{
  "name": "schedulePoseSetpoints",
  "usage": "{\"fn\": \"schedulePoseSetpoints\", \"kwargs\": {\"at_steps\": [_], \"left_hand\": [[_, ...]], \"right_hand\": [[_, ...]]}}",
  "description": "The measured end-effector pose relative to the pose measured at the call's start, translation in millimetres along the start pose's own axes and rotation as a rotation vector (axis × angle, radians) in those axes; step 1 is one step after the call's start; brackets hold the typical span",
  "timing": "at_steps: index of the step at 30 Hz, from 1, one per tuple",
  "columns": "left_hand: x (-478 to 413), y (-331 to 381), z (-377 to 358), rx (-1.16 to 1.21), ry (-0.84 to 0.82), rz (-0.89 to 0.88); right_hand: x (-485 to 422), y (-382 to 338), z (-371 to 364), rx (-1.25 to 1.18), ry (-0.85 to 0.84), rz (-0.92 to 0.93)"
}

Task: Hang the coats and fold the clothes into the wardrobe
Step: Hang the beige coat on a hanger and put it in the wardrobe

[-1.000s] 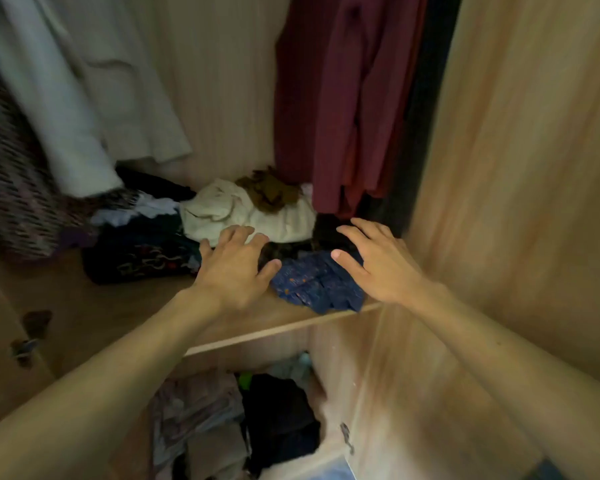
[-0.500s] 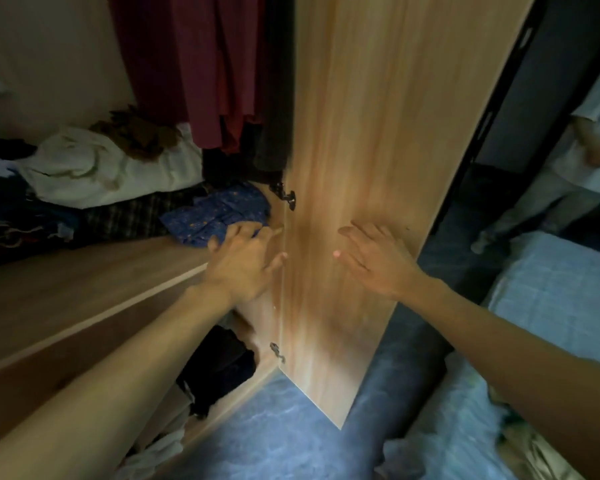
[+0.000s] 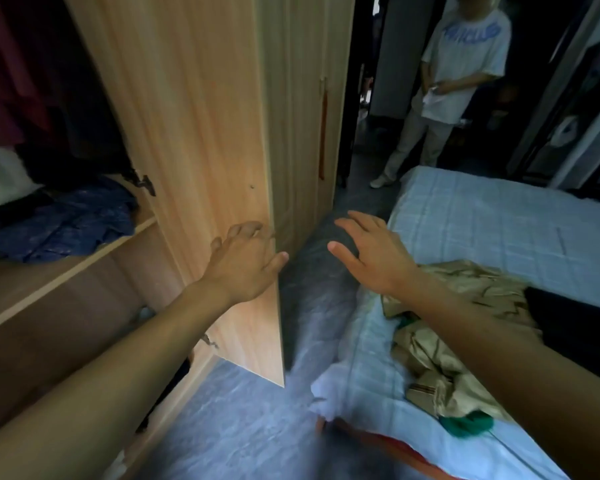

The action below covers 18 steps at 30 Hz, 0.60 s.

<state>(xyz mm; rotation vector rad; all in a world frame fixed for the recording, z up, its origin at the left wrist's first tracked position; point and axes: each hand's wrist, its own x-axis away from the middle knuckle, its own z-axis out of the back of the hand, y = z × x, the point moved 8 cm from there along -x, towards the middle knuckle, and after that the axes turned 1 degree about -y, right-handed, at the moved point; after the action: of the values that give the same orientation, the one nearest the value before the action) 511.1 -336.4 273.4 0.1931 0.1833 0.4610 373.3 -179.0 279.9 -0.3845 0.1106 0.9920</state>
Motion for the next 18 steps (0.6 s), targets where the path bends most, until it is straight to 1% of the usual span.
{"fn": "schedulePoseSetpoints", "kwargs": {"at_steps": [7, 10, 14, 16, 18], "left_hand": [[-8, 126, -53, -0.026, -0.075, -0.109], [-13, 176, -80, -0.014, -0.119, -0.167], [-23, 243, -111, 0.002, -0.185, -0.264], [-32, 273, -124, 0.016, -0.197, -0.315], [-42, 302, -137, 0.038, -0.201, -0.375]], "right_hand": [[83, 117, 14, -0.013, -0.021, -0.158], [120, 163, 27, -0.043, 0.000, -0.233], [166, 213, 50, -0.011, 0.050, -0.292], [182, 238, 60, 0.013, 0.063, -0.359], [198, 264, 63, 0.049, 0.031, -0.450]]}}
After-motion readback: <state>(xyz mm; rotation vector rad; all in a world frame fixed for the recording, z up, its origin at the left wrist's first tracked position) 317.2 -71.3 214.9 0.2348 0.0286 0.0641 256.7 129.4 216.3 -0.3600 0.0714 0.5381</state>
